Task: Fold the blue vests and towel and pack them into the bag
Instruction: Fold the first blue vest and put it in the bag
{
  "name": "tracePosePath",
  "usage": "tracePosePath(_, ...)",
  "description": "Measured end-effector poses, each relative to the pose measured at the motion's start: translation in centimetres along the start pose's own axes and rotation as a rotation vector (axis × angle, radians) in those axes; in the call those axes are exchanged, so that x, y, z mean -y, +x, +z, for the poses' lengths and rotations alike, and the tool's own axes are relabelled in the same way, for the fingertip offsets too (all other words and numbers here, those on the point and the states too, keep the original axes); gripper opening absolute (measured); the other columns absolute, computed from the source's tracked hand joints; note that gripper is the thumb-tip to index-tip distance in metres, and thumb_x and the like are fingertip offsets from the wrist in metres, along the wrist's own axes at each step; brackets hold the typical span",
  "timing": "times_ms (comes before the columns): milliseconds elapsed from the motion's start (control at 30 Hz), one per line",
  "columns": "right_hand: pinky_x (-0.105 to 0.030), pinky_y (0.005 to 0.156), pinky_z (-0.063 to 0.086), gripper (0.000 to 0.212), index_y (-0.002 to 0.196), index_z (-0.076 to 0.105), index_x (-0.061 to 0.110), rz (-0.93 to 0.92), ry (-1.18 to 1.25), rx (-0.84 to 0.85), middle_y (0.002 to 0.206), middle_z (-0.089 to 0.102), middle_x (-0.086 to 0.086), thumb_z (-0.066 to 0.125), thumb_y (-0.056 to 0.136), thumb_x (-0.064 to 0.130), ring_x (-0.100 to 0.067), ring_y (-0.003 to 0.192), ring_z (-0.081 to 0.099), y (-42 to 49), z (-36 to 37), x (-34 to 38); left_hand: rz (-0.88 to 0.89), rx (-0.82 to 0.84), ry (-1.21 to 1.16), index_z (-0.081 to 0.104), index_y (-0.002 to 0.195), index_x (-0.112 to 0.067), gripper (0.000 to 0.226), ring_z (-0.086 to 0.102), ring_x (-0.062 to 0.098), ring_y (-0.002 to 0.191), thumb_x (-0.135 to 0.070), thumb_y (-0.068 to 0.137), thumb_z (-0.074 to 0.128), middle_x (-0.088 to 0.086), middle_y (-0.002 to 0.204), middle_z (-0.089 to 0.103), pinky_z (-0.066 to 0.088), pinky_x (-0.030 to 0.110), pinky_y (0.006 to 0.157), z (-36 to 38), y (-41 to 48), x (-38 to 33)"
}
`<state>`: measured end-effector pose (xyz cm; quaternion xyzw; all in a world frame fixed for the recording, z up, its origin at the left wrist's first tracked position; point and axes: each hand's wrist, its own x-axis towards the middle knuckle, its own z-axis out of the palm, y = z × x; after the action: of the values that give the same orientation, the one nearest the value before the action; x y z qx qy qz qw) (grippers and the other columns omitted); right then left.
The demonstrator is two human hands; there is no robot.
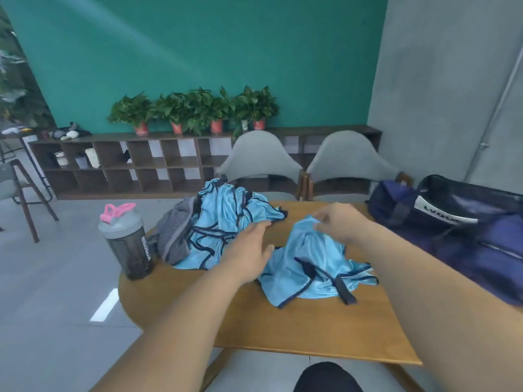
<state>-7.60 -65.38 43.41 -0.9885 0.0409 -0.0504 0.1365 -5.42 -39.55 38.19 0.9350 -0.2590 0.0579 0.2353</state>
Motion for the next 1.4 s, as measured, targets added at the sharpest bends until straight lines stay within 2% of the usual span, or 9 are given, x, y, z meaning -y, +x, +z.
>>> tracePosePath(100, -0.038, 0.092, 0.055, 0.051, 0.147, 0.054, 0.037, 0.083, 0.096, 0.112, 0.137, 0.062, -0.002, 0.061, 0.1, 0.053, -0.025, 0.104, 0.066, -1.9, 5.5, -3.2, 0.027, 0.16, 0.017, 0.025, 0.163, -0.032, 0.066, 0.037, 0.024, 0.15, -0.045, 0.106, 0.055, -0.002, 0.166, 0.033, 0.038, 0.045, 0.119, 4.2, -0.7, -0.5)
tracePosePath(267, -0.043, 0.121, 0.032, 0.072, 0.161, 0.024, 0.045, 0.029, 0.136, 0.152, 0.165, 0.031, 0.004, 0.053, 0.098, 0.064, -0.025, 0.149, 0.029, -2.3, 12.4, -6.4, 0.017, 0.292, 0.033, 0.014, 0.167, -0.03, 0.077, 0.022, 0.022, 0.157, -0.059, 0.104, 0.049, -0.004, 0.173, 0.017, 0.028, 0.044, 0.126, 8.6, 0.0, -0.8)
tracePosePath(400, -0.043, 0.126, 0.023, 0.075, 0.165, 0.013, 0.039, 0.03, 0.001, 0.029, 0.171, 0.018, 0.001, 0.019, 0.098, 0.072, -0.021, 0.157, 0.014, -0.3, 15.2, -6.9, 0.001, 0.215, 0.053, 0.015, 0.167, -0.028, 0.074, 0.02, 0.022, 0.157, -0.058, 0.106, 0.045, -0.001, 0.172, 0.021, 0.02, 0.039, 0.128, 11.0, 3.0, -0.2)
tracePosePath(533, -0.042, 0.128, 0.017, 0.065, 0.165, 0.009, 0.038, 0.067, -0.034, -0.041, 0.172, 0.015, 0.001, 0.02, 0.106, 0.062, -0.02, 0.159, 0.01, 3.0, 16.1, -6.8, -0.013, 0.127, 0.126, 0.015, 0.168, -0.028, 0.07, 0.011, 0.023, 0.16, -0.059, 0.108, 0.034, 0.002, 0.173, 0.021, 0.008, 0.039, 0.131, 13.5, 6.4, 1.2)
tracePosePath(700, -0.043, 0.124, 0.029, 0.061, 0.164, 0.022, 0.035, 0.061, 0.027, -0.202, 0.163, 0.037, -0.001, 0.033, 0.108, 0.058, -0.022, 0.151, 0.031, 3.2, 16.9, -7.1, -0.031, 0.027, 0.029, 0.018, 0.166, -0.029, 0.07, 0.015, 0.02, 0.16, -0.06, 0.107, 0.039, -0.001, 0.171, 0.028, 0.012, 0.038, 0.131, 14.6, 6.3, 2.1)
tracePosePath(833, -0.042, 0.099, 0.048, 0.058, 0.156, 0.041, 0.031, 0.143, 0.111, -0.346, 0.131, 0.051, 0.0, 0.058, 0.102, 0.045, -0.022, 0.116, 0.049, 2.8, 16.3, -7.2, -0.071, -0.026, -0.065, 0.021, 0.165, -0.025, 0.07, 0.027, 0.02, 0.156, -0.052, 0.106, 0.049, 0.001, 0.165, 0.039, 0.024, 0.039, 0.128, 13.9, 6.1, 1.7)
tracePosePath(1167, -0.026, 0.076, 0.036, 0.034, 0.134, 0.061, 0.026, 0.501, 0.574, -0.642, 0.119, 0.053, -0.002, 0.061, 0.102, 0.016, -0.013, 0.087, 0.052, -0.2, 13.8, -8.6, -0.081, -0.201, 0.018, 0.068, 0.135, -0.017, 0.046, 0.067, 0.03, 0.111, 0.0, 0.093, 0.061, 0.005, 0.122, 0.073, 0.055, 0.047, 0.095, 14.6, 5.3, 2.0)
tracePosePath(1300, -0.033, 0.085, 0.046, 0.034, 0.135, 0.06, 0.028, 0.344, 0.496, -0.624, 0.122, 0.053, 0.004, 0.064, 0.101, 0.027, -0.016, 0.1, 0.058, -4.1, 13.6, -9.9, -0.036, -0.247, 0.084, 0.065, 0.134, -0.019, 0.035, 0.055, 0.027, 0.12, -0.026, 0.101, 0.058, 0.003, 0.132, 0.058, 0.051, 0.046, 0.097, 13.2, 3.3, 0.3)
tracePosePath(1400, -0.031, 0.099, 0.043, 0.057, 0.143, 0.053, 0.031, 0.144, 0.421, -0.506, 0.13, 0.049, 0.009, 0.072, 0.093, 0.051, -0.012, 0.123, 0.051, -6.2, 13.2, -10.7, 0.061, -0.077, 0.105, 0.047, 0.151, -0.024, 0.057, 0.044, 0.02, 0.133, -0.053, 0.102, 0.052, -0.004, 0.142, 0.047, 0.044, 0.041, 0.111, 13.1, 1.2, -0.6)
